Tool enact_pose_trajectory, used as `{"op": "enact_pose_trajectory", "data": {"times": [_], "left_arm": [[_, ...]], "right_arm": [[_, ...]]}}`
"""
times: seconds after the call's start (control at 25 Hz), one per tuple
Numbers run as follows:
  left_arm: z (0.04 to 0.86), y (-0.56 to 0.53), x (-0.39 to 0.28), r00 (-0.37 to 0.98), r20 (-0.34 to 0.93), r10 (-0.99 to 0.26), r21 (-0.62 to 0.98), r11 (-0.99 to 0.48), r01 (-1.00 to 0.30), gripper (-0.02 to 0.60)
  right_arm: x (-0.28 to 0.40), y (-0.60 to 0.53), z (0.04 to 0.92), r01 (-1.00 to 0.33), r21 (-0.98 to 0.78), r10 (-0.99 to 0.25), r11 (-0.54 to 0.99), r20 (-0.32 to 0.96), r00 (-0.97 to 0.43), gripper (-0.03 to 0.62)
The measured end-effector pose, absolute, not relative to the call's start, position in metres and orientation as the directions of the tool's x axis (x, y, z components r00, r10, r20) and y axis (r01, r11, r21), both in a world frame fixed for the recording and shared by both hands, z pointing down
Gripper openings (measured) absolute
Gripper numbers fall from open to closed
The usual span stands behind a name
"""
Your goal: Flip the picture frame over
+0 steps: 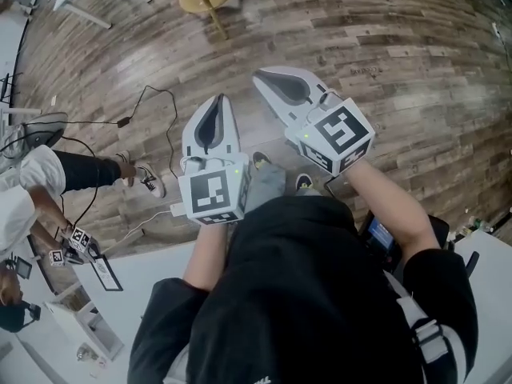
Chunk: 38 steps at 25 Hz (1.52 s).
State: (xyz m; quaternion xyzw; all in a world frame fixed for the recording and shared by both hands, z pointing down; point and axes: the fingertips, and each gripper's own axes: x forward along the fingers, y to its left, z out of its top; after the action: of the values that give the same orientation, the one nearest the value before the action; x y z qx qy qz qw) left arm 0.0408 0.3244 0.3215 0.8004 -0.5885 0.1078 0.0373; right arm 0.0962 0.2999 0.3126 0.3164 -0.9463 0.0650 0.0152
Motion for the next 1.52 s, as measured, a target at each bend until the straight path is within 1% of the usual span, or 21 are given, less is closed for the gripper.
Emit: {"op": "enact_pose_trajectory", "data": {"times": [0.44,0.76,1.04,1.16,1.32,1.52], "left_arm": [[0.321,0.25,-0.04,0.286,0.193,-0.938,-0.04,-0.299,-0.953,0.023],[0.327,0.211,-0.073,0.297,0.192,-0.935,-0.006,-0.304,-0.953,0.023],[0.331,0.174,-0.081,0.286,0.205,-0.936,0.002,-0.292,-0.956,0.023],[0.33,0.154,-0.079,0.271,0.211,-0.939,-0.012,-0.28,-0.96,0.023],[0.329,0.122,-0.063,0.262,0.213,-0.941,-0.021,-0.272,-0.962,0.023],[0.328,0.082,-0.037,0.252,0.22,-0.942,-0.054,-0.269,-0.962,0.023]], "right_arm": [[0.017,0.229,0.314,-0.6,-0.107,-0.595,0.793,0.079,-0.8,0.02],[-0.014,0.191,0.319,-0.615,-0.102,-0.607,0.782,0.102,-0.788,0.02],[-0.021,0.153,0.325,-0.611,-0.109,-0.601,0.784,0.118,-0.791,0.02],[-0.019,0.132,0.325,-0.598,-0.114,-0.589,0.793,0.106,-0.801,0.02],[-0.002,0.098,0.325,-0.597,-0.126,-0.588,0.793,0.098,-0.803,0.02],[0.019,0.056,0.321,-0.577,-0.142,-0.576,0.804,0.048,-0.816,0.02]]}}
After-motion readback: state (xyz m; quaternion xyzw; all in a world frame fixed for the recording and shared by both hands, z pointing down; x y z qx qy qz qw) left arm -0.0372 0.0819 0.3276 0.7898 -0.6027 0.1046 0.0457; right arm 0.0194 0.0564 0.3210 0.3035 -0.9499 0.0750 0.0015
